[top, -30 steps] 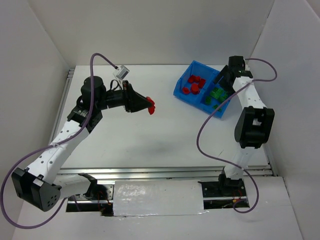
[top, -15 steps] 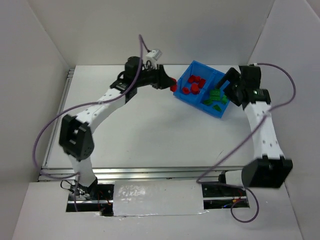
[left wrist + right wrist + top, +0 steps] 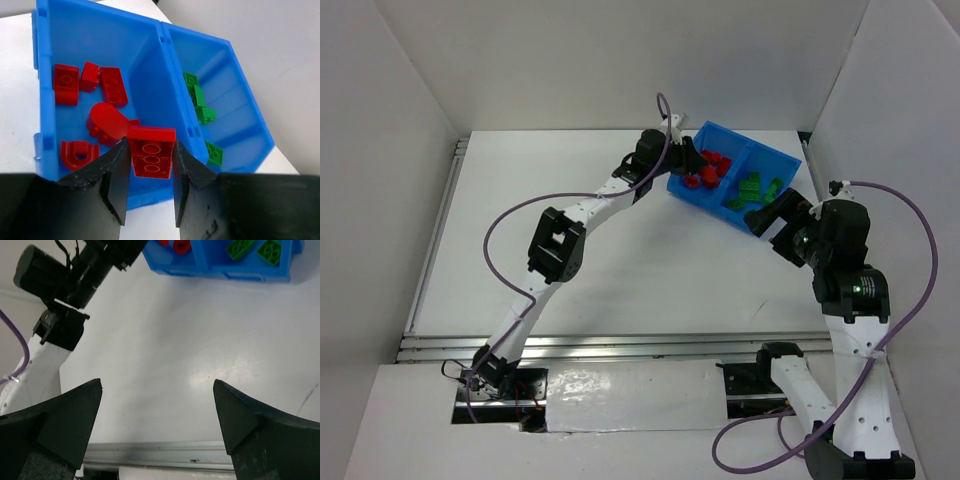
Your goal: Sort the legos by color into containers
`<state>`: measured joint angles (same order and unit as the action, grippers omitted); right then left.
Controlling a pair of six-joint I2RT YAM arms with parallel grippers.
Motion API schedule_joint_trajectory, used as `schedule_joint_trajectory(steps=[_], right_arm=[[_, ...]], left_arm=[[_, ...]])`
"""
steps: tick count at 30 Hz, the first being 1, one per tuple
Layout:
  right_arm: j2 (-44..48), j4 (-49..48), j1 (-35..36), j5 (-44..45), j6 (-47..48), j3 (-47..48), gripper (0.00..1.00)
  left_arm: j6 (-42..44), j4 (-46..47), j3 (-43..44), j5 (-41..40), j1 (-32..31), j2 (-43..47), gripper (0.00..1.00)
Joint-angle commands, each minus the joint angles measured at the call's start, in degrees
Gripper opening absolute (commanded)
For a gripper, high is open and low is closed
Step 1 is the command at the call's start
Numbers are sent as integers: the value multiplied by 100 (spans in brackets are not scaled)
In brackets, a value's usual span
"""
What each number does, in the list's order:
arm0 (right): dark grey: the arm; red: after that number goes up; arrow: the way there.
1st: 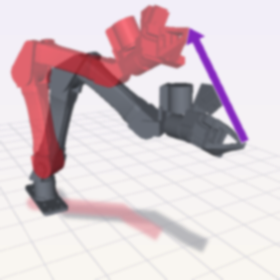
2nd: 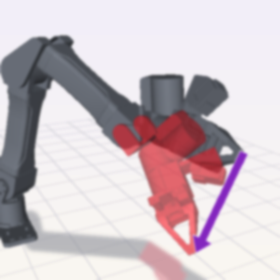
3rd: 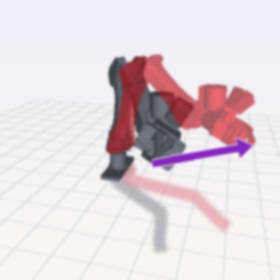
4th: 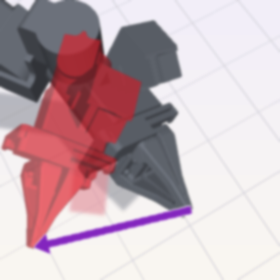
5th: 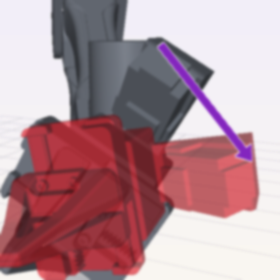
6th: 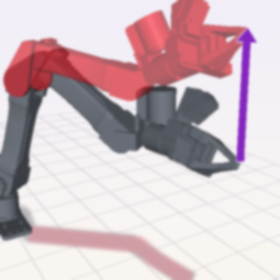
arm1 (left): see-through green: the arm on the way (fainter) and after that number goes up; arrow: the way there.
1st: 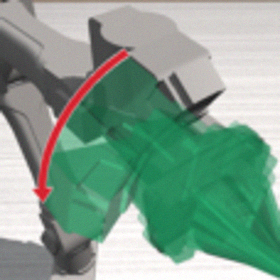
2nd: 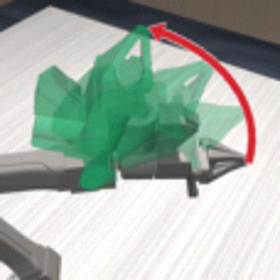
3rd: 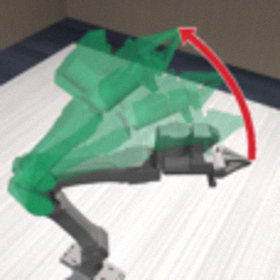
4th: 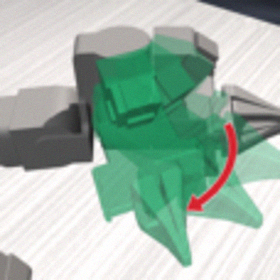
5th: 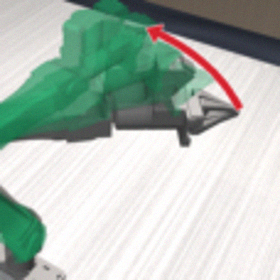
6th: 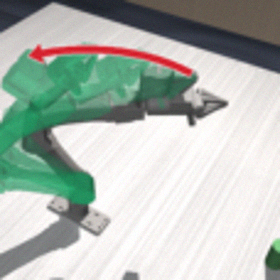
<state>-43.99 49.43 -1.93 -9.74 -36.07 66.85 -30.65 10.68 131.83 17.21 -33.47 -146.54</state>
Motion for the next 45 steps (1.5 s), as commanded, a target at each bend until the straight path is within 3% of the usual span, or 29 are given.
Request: schedule_joint_trajectory(steps=[1,4,6,8,15,18,21,25,29,36,38,42,45], right_arm=[[223,567,158,-72,57,153,100],[312,655,167,-239,-14,197,100],[321,682,150,-265,4,293,100],[259,735,343,-248,39,434,100],[57,603,448,-63,293,452,100],[-57,594,475,112,750,530,100],[-154,813,545,796,1102,881,100],[47,945,799,1237,1331,1329,100],[259,1024,940,1518,1428,1401,100],[759,1217,1168,1580,1059,1182,100],[1031,1262,1344,1825,1050,963,100],[1400,1175,1573,2055,1234,672,100],[1358,1226,1643,2195,1234,724,100]], left_arm=[[24,979,151,-804,-168,82,21],[7,998,386,-1009,-186,-172,38],[16,910,572,-1281,-238,-269,63],[-2,936,607,-1352,-247,-322,99],[287,726,572,-1614,-248,134,99],[297,-221,739,-2044,-99,599,100],[761,-1127,90,-2657,-54,1678,99],[1123,-2418,-1672,-3756,-45,3810,100],[957,-3981,-3143,-4997,16,5580,99],[298,-5196,-5892,-5904,262,9163,100],[-62,-5513,-6430,-6228,271,10086,99],[-309,-5936,-6906,-6458,271,11127,99],[-415,-6314,-6908,-6590,263,11366,100]])
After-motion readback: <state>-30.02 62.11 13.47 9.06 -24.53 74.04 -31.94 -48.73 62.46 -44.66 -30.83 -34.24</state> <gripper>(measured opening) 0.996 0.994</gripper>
